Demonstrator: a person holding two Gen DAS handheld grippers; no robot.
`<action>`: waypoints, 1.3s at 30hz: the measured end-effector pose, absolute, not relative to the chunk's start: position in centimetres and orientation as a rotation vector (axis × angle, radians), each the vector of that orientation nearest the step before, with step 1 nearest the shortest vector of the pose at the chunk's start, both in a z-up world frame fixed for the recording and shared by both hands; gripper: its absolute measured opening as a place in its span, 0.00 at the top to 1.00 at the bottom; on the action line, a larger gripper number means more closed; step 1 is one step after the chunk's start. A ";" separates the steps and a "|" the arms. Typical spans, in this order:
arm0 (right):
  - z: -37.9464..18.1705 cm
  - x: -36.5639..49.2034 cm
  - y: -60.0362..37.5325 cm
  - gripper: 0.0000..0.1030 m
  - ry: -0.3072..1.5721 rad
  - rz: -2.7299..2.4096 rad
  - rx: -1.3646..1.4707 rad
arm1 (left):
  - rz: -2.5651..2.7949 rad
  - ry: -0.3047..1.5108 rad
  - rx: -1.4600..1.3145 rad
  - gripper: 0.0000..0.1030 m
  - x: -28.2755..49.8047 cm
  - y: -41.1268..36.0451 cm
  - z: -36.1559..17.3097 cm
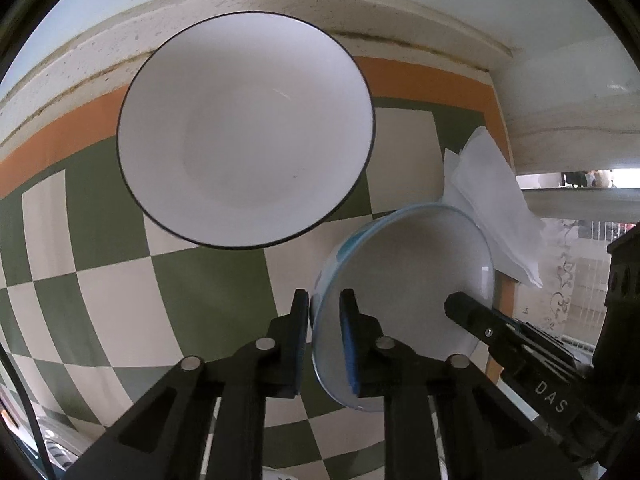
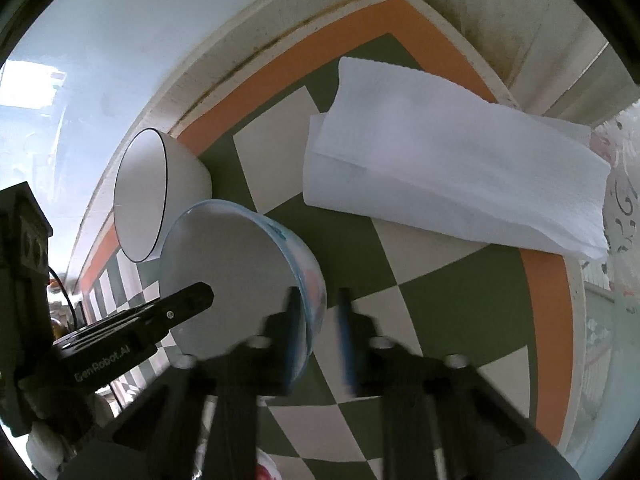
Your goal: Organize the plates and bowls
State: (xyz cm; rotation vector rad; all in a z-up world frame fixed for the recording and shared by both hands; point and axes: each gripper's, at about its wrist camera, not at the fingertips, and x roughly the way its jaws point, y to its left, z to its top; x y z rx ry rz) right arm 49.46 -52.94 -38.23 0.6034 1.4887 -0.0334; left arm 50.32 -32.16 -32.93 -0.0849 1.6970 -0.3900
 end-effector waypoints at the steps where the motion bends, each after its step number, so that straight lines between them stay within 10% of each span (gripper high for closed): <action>1: -38.2 49.6 -52.8 0.90 1.489 -0.034 0.596 | -0.394 1.692 -0.076 0.87 50.3 -32.2 -32.9; 39: -29.6 42.2 -43.0 0.91 1.431 0.047 0.475 | -0.437 1.533 0.000 0.87 42.8 -24.5 -22.8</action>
